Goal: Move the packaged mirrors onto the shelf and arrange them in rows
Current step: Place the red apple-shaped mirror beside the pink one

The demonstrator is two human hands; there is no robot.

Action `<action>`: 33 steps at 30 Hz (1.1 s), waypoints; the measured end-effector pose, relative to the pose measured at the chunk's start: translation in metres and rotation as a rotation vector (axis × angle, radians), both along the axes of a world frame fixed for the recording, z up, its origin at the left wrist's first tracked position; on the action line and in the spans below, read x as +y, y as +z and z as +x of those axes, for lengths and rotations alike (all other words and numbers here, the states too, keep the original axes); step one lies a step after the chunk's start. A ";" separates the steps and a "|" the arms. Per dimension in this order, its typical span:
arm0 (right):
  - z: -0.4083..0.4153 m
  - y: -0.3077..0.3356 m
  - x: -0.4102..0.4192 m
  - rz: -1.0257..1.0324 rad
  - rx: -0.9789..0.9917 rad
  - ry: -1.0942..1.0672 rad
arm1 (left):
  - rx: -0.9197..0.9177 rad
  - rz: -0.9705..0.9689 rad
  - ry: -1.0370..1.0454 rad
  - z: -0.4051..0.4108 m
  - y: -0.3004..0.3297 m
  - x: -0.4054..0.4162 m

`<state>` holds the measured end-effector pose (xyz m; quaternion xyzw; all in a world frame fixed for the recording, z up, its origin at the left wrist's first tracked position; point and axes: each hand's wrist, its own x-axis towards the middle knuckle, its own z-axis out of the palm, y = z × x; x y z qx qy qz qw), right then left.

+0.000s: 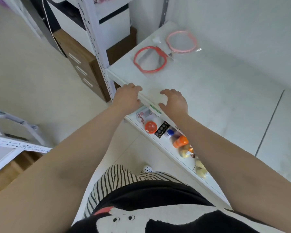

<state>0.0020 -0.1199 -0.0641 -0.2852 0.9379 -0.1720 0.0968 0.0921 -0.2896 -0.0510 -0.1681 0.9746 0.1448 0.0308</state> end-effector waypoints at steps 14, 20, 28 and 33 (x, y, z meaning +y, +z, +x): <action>-0.077 -0.008 -0.108 -0.092 -0.123 -0.537 | -0.112 0.146 -0.203 -0.145 -0.005 -0.124; -0.078 -0.015 -0.153 -0.234 -0.259 -0.881 | -0.193 0.064 -0.333 -0.182 -0.013 -0.158; -0.074 -0.012 -0.178 -0.578 -0.468 -1.059 | -0.311 0.297 -0.220 -0.196 -0.022 -0.152; -0.061 -0.013 -0.181 -0.807 -0.497 -1.343 | -0.252 0.544 0.077 -0.196 -0.031 -0.154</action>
